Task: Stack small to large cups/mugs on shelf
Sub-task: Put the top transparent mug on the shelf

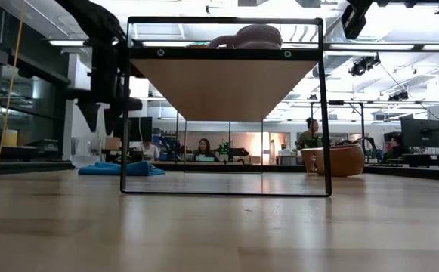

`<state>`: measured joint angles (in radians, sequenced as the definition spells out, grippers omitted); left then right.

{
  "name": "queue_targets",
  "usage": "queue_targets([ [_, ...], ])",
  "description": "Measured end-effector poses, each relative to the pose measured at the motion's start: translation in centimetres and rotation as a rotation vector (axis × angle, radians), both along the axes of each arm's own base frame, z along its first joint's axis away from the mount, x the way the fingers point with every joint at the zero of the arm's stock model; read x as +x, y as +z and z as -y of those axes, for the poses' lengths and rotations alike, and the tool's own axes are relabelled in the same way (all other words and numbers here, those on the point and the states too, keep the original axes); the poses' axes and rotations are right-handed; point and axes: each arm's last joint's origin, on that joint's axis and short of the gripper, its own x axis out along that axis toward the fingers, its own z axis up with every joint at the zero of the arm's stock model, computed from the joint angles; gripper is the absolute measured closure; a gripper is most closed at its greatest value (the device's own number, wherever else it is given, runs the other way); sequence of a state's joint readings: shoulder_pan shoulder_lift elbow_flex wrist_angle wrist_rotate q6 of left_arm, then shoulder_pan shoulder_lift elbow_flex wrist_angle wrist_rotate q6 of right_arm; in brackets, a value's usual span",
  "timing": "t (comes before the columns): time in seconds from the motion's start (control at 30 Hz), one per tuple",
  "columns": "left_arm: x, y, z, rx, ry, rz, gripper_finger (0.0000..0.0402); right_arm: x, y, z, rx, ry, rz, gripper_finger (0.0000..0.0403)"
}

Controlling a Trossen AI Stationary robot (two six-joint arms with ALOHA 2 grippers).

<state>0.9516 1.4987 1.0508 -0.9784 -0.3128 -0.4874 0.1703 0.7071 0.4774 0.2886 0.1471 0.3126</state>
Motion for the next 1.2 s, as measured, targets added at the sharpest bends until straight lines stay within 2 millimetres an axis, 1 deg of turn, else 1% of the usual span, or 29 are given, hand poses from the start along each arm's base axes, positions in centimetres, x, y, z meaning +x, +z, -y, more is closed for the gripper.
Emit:
queue_targets([
  [0.1,0.1,-0.6,-0.2,-0.001,0.012,-0.039,0.0201,0.0,0.0,0.0,0.000,0.000,-0.002,0.0402],
  [0.5,0.5,-2.4,-0.9,-0.048,0.018,-0.098,0.0202,0.0,0.0,0.0,0.000,0.000,-0.001,0.0402],
  [0.6,0.6,-2.8,-1.0,-0.056,0.018,-0.115,0.0209,0.0,0.0,0.0,0.000,0.000,-0.001,0.0402],
  [0.67,0.6,-3.0,-1.1,-0.061,0.018,-0.122,0.0223,0.0,0.0,0.0,0.001,0.000,-0.001,0.0402],
  [0.77,0.6,-3.0,-1.1,-0.053,0.019,-0.126,0.0255,0.0,0.0,0.0,0.003,0.000,-0.001,0.0402],
  [0.87,0.7,-3.0,-1.2,-0.048,0.020,-0.123,0.0298,0.0,0.0,0.0,0.003,0.000,-0.001,0.0402],
  [1.03,0.6,-3.0,-1.2,-0.049,0.020,-0.124,0.0384,0.0,0.0,0.0,0.003,0.000,0.000,0.0402],
  [1.1,0.7,-3.0,-1.1,-0.049,0.019,-0.125,0.0393,0.0,0.0,0.0,0.003,0.000,0.000,0.0402],
  [1.2,0.6,-3.0,-1.1,-0.054,0.018,-0.129,0.0386,0.0,0.0,0.0,0.003,0.000,0.000,0.0402],
])
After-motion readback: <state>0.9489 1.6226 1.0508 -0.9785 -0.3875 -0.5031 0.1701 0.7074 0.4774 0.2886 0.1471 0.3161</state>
